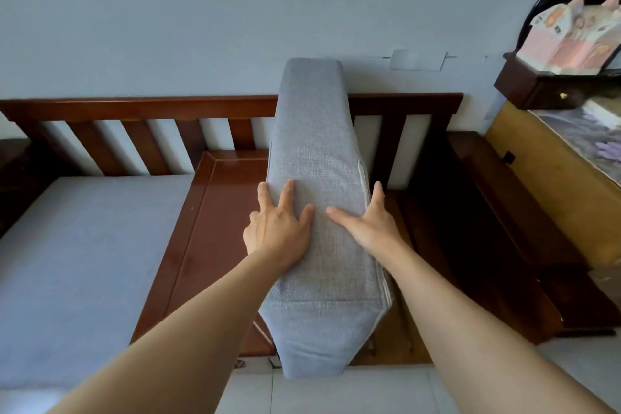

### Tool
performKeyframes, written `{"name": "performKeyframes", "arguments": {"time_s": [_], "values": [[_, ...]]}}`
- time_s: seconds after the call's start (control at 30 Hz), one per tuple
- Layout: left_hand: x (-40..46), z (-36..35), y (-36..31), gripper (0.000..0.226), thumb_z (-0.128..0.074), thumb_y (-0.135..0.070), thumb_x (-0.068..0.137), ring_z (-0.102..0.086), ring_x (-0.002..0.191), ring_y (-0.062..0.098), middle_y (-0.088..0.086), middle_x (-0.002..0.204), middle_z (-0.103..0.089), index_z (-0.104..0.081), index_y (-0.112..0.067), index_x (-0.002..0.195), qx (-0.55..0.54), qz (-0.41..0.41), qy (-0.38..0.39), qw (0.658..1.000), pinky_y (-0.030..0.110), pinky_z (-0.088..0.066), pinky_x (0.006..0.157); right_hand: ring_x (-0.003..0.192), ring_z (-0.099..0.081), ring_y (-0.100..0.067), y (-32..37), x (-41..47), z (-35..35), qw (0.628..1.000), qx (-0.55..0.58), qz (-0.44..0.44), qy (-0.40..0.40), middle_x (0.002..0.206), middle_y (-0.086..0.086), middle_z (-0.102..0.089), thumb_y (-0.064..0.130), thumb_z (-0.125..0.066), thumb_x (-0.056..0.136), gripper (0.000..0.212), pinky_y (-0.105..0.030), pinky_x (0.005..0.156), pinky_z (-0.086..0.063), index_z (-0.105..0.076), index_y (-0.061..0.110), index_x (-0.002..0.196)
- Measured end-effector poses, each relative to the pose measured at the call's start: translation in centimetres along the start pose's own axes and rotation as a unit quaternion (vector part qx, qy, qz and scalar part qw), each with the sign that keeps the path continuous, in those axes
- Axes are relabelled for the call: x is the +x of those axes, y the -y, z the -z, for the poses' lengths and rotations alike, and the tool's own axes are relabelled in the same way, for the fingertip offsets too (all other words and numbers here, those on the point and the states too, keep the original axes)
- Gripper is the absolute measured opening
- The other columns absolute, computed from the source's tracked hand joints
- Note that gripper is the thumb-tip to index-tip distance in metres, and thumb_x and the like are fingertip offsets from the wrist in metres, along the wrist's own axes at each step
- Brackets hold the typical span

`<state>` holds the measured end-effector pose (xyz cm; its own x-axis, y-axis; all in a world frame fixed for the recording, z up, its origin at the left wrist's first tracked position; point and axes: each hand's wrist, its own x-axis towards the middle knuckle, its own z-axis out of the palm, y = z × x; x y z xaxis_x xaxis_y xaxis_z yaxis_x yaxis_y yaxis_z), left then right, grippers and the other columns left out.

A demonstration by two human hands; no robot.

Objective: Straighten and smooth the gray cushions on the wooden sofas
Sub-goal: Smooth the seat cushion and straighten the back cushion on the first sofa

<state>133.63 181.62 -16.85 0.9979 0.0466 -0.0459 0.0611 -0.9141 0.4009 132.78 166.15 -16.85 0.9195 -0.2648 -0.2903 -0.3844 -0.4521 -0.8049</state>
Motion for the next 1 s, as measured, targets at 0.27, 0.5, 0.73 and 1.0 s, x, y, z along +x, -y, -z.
{"name": "performKeyframes", "arguments": {"time_s": [0.27,0.5,0.73,1.0], "values": [[3.1,0.2,-0.1,0.07,-0.032,-0.067,0.09,-0.054,0.106,0.038,0.018,0.129,-0.041,-0.008,-0.037,0.149,0.005,-0.005,0.013,1.0,0.038,-0.041,0.078,0.101,-0.063,-0.012,-1.2,1.1,-0.7,0.985,0.17,-0.005,0.001,0.112,0.008,-0.062,0.033,-0.084,0.069,0.073,-0.034,0.093,-0.052,-0.047,0.027,0.132],[-0.1,0.3,1.2,0.072,-0.033,-0.066,0.09,-0.057,0.097,0.034,0.016,0.125,-0.039,-0.008,-0.033,0.149,0.0,-0.069,0.004,0.998,0.034,-0.036,0.071,0.092,-0.062,-0.004,-1.9,-3.4,-1.6,0.981,0.188,-0.011,-0.05,0.1,0.014,-0.06,0.026,-0.082,0.073,0.072,-0.023,0.083,-0.051,-0.044,0.026,0.135],[-2.6,0.3,1.7,0.08,-0.043,-0.064,0.089,-0.058,0.097,0.034,0.014,0.126,-0.04,-0.011,-0.023,0.149,-0.041,-0.084,0.004,0.996,0.032,-0.037,0.069,0.098,-0.064,-0.013,-3.5,-6.7,-2.1,0.981,0.162,-0.049,-0.092,0.111,0.006,-0.063,0.034,-0.084,0.068,0.08,-0.036,0.091,-0.053,-0.044,0.026,0.137],[-1.5,1.2,2.7,0.076,-0.043,-0.065,0.088,-0.054,0.107,0.04,0.016,0.128,-0.042,-0.019,-0.022,0.147,-0.052,-0.024,0.015,0.998,0.037,-0.038,0.075,0.107,-0.06,-0.015,-1.5,-5.4,-2.2,0.993,0.104,-0.042,-0.045,0.12,0.006,-0.06,0.039,-0.083,0.068,0.082,-0.037,0.096,-0.05,-0.042,0.027,0.138]]}}
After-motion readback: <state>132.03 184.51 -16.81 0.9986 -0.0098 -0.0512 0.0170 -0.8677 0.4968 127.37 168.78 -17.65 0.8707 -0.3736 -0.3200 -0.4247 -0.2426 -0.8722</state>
